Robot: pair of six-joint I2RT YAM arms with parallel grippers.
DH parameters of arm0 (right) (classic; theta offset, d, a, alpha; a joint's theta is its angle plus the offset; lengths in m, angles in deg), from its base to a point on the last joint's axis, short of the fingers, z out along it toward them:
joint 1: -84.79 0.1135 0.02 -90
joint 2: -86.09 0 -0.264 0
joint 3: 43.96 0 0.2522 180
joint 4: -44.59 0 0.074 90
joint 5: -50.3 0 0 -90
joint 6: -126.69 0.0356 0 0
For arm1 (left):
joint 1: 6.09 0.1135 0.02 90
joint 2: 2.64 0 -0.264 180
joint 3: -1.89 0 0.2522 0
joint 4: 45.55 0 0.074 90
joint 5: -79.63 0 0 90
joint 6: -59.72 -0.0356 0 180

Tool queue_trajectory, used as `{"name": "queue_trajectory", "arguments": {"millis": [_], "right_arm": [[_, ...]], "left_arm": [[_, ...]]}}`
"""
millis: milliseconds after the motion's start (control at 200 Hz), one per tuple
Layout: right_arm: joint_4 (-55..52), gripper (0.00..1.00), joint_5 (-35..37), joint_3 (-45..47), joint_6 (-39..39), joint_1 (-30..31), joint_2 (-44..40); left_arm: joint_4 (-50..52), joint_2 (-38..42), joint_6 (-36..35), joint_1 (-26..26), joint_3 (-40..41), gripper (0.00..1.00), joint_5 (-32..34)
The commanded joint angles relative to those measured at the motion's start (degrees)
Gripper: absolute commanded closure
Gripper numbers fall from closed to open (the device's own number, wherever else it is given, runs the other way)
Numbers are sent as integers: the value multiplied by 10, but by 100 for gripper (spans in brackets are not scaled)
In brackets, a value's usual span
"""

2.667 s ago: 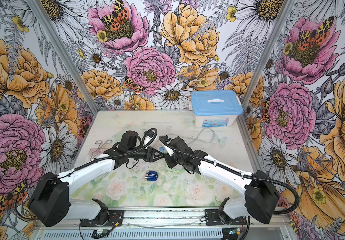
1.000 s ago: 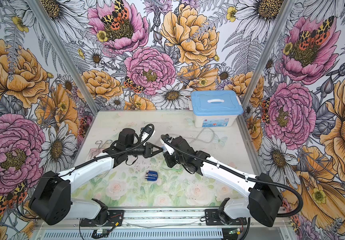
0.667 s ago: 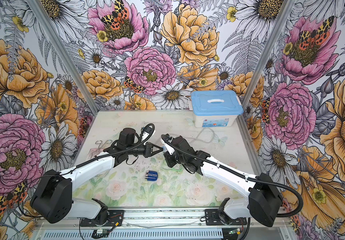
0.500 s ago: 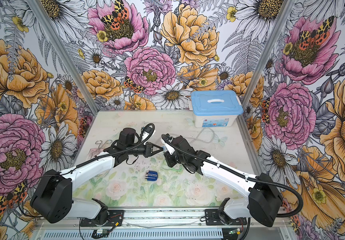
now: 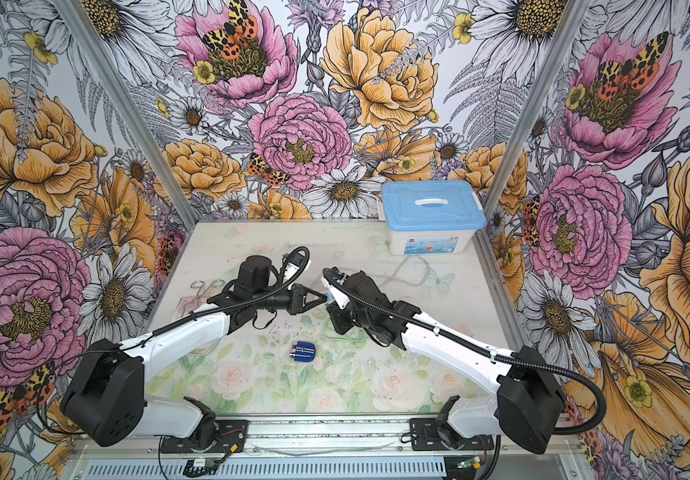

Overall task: Charge the electric shaver
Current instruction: Pick up the charging cable from the center of the board.

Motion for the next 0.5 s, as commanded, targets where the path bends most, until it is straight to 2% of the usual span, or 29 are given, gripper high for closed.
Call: {"name": "queue_trajectory", "arguments": {"millis": [0,265,495], "right_arm": [[16,100,-5,-9,2,-1,-12],[18,100,-4,-9,4,-1,-12],[21,100,-7,-9,5,0,-10]], "left_arm": [[-23,5,5,-2,-7,84,11],[-39,11,15,3,2,91,16],[-40,13,17,8,5,92,20]]}}
